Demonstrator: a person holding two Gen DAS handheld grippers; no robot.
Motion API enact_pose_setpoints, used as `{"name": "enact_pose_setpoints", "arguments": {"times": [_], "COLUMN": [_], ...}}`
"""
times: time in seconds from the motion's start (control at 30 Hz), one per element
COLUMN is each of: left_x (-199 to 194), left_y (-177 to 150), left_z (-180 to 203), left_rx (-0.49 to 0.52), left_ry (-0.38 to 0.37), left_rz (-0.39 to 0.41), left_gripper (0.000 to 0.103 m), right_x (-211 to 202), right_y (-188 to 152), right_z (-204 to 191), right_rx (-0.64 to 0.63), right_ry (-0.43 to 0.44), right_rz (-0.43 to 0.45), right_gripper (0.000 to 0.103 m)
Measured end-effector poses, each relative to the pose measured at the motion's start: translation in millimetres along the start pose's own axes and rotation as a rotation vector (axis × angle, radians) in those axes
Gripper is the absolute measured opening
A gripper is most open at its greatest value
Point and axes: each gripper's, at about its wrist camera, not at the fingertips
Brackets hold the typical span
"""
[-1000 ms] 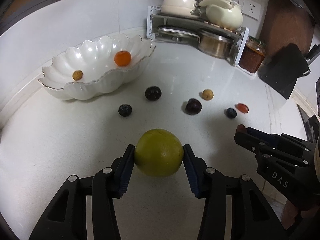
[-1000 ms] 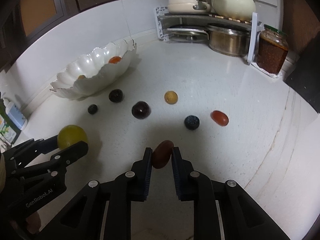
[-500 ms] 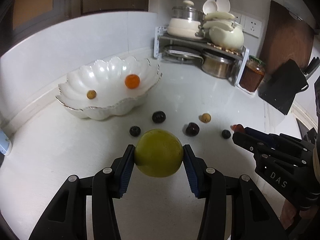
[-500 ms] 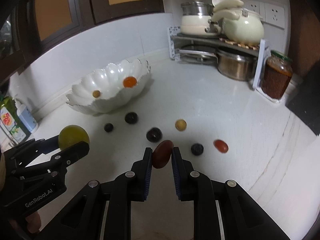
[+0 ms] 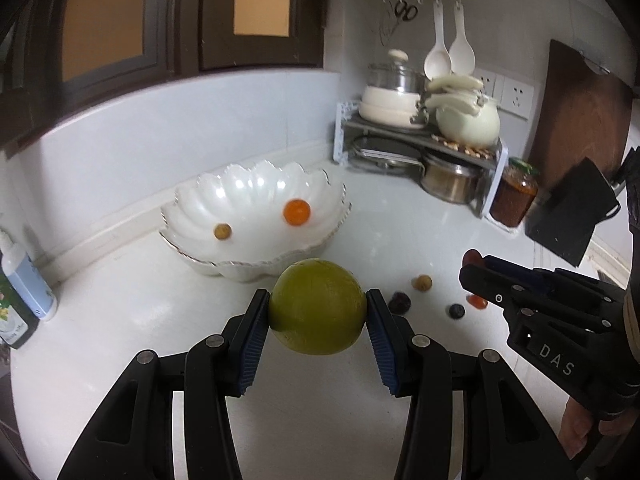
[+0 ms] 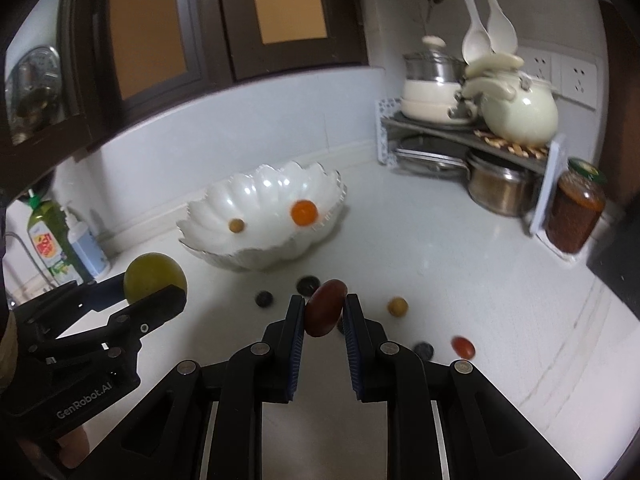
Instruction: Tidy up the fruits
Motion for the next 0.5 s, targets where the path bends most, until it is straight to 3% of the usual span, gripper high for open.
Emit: {"name": "enact_pose_setpoints", "arguments": {"times": [0.5], "left_x": [-24], "left_y": [29], "left_z": [-18], "left_rx": [-0.015], "left_ry": [0.104], "left_rz": [0.107], "left_gripper": [0.048], "right_x": [0], "right_y": [40], "right_z": [-21], "right_rx": [-0.060], "right_ry": [0.026], "right_rz": [0.094], "right_gripper": [0.021]}}
Point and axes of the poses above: each gripper's, at about its wrist camera, not at the fingertips, and x roughly the way its jaws point, z to its right, y to its top, and after that the axes turned 9 degrees about -y, right-handed
